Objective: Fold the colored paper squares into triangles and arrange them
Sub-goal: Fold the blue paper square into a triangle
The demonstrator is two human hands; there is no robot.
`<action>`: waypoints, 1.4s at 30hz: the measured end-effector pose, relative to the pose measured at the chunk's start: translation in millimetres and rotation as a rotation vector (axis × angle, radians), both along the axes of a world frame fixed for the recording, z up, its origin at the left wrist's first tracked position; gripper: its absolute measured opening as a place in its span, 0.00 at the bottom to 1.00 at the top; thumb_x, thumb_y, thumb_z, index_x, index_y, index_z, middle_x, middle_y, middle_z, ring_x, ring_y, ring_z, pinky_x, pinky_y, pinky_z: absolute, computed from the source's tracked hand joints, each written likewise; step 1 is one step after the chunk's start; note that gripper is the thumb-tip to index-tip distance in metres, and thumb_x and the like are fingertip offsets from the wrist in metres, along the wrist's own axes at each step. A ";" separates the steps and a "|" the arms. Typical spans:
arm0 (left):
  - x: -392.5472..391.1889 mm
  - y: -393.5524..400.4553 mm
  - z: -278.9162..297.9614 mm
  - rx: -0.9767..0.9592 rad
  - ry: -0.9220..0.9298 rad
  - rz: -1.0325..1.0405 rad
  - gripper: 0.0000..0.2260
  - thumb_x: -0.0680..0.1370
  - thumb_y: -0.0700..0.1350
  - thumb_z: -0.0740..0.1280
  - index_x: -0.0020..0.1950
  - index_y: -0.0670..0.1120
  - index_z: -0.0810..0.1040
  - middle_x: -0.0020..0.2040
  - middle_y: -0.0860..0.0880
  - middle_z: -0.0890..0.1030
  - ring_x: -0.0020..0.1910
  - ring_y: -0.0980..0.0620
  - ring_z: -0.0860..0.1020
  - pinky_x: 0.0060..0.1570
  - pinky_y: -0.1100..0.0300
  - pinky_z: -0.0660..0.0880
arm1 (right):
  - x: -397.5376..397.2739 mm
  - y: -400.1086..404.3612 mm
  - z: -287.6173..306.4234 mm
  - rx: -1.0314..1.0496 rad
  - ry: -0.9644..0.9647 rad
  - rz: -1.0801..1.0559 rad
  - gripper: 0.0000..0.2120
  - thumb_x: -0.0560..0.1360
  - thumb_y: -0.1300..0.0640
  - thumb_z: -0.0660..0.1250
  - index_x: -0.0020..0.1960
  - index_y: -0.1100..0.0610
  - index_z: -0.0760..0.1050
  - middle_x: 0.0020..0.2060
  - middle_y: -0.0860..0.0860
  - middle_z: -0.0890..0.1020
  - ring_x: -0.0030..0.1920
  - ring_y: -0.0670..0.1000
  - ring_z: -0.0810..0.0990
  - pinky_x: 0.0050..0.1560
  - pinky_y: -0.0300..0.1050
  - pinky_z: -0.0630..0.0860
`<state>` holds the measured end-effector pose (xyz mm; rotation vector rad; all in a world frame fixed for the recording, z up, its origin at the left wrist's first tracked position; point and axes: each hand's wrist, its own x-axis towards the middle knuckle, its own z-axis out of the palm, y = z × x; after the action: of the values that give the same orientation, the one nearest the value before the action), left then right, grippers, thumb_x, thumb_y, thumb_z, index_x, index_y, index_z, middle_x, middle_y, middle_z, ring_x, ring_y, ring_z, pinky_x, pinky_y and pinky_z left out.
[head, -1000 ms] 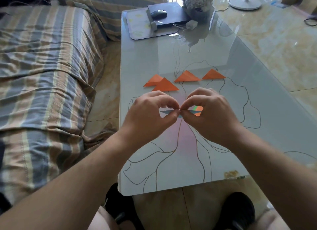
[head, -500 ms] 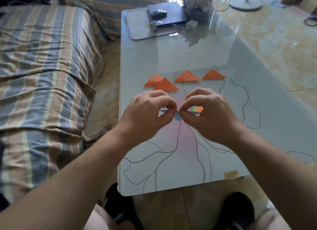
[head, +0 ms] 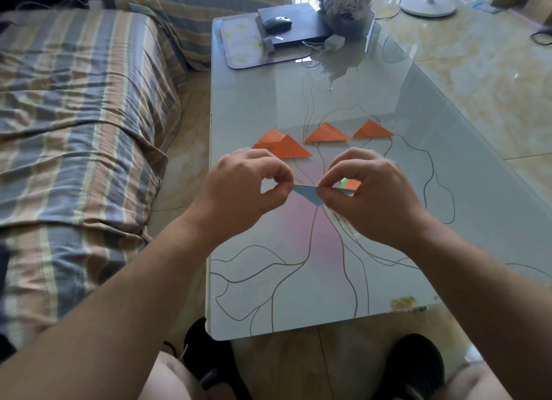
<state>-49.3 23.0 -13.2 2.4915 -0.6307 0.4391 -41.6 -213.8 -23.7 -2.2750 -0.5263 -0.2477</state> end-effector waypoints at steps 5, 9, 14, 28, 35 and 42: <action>1.9 6.0 0.8 0.020 0.061 0.001 0.02 0.78 0.47 0.73 0.47 0.52 0.84 0.45 0.59 0.82 0.45 0.58 0.79 0.48 0.59 0.77 | 0.1 0.7 -0.9 -0.014 0.002 0.005 0.07 0.73 0.55 0.76 0.40 0.44 0.84 0.44 0.39 0.81 0.50 0.49 0.79 0.51 0.45 0.73; 1.5 6.3 -0.5 0.053 0.156 0.056 0.04 0.78 0.54 0.69 0.46 0.56 0.82 0.46 0.60 0.81 0.47 0.60 0.77 0.48 0.59 0.75 | -0.6 2.4 -1.9 -0.024 0.002 0.002 0.08 0.73 0.56 0.77 0.40 0.44 0.83 0.43 0.40 0.81 0.50 0.50 0.78 0.50 0.44 0.72; -5.8 -12.5 -6.6 -0.008 0.089 0.005 0.08 0.76 0.55 0.72 0.52 0.54 0.83 0.50 0.59 0.82 0.50 0.56 0.79 0.51 0.56 0.78 | -3.9 6.5 -6.0 -0.011 0.011 0.022 0.05 0.73 0.53 0.77 0.40 0.45 0.84 0.43 0.41 0.81 0.49 0.52 0.79 0.51 0.48 0.76; -1.4 -11.5 -3.9 -0.038 -0.007 -0.060 0.02 0.75 0.45 0.75 0.43 0.49 0.87 0.43 0.56 0.85 0.43 0.53 0.82 0.48 0.51 0.78 | 0.1 0.9 -2.2 -0.003 -0.018 0.065 0.07 0.72 0.56 0.77 0.41 0.44 0.84 0.44 0.40 0.81 0.48 0.51 0.80 0.51 0.50 0.76; -2.3 -6.4 1.2 -0.029 0.026 -0.018 0.01 0.75 0.45 0.75 0.44 0.49 0.86 0.43 0.57 0.84 0.44 0.55 0.80 0.48 0.56 0.78 | 3.7 -3.5 0.9 -0.049 -0.015 0.063 0.11 0.73 0.55 0.77 0.39 0.42 0.80 0.43 0.40 0.81 0.49 0.49 0.78 0.53 0.48 0.73; -4.3 -6.9 0.8 -0.080 0.138 0.040 0.02 0.77 0.46 0.74 0.48 0.53 0.86 0.45 0.59 0.84 0.46 0.58 0.81 0.49 0.59 0.79 | 8.8 -9.3 1.8 -0.125 0.066 0.004 0.11 0.71 0.47 0.80 0.37 0.41 0.78 0.43 0.41 0.80 0.51 0.52 0.78 0.51 0.46 0.70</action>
<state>-53.6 16.1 -12.3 2.4369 -0.4996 0.2981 -32.9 -223.1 -21.9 -2.3943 -0.5254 -0.1405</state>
